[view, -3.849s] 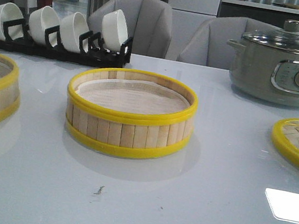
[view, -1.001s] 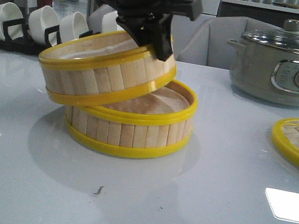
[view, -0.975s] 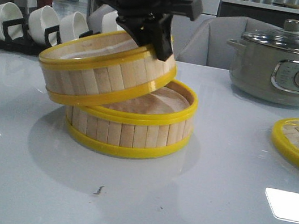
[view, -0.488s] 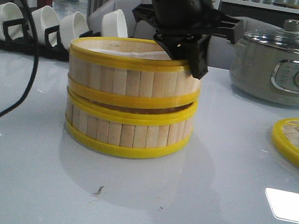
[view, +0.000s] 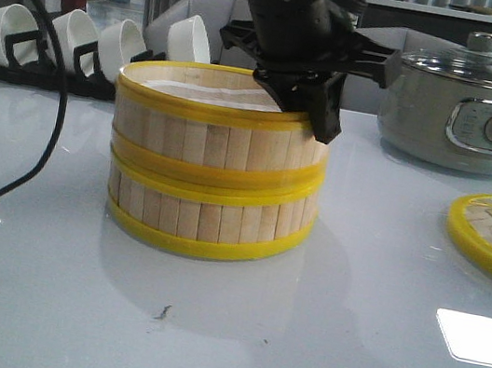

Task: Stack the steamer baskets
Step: 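Open the left gripper and raise it away from the stacked baskets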

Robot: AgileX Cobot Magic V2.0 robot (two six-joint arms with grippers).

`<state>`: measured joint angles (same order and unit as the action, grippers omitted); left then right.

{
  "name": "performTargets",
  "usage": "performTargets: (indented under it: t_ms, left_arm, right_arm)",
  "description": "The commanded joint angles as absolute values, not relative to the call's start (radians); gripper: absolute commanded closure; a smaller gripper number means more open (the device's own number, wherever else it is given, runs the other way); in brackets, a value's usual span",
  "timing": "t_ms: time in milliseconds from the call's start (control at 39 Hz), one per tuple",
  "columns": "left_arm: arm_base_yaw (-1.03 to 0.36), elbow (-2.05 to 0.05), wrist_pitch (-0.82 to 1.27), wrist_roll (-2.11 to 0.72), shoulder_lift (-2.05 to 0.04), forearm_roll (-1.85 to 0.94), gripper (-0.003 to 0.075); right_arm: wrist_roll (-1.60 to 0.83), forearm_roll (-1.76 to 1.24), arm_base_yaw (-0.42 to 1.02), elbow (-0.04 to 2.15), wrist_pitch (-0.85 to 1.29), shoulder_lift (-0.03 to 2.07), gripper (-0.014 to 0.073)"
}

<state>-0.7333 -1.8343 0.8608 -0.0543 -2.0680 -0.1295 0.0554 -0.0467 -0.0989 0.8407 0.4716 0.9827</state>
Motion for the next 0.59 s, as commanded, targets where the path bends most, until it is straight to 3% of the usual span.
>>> performTargets:
  t_ms: [0, 565]
  left_arm:
    - [-0.744, -1.871, 0.825, -0.054, -2.0, -0.139, 0.0632]
    - [-0.744, -1.871, 0.837, -0.052, -2.0, -0.139, 0.0632]
  right_arm:
    - [0.052, -0.045, -0.099, 0.872, 0.403, 0.976, 0.0117]
    - [0.052, -0.045, -0.099, 0.872, 0.405, 0.976, 0.0117]
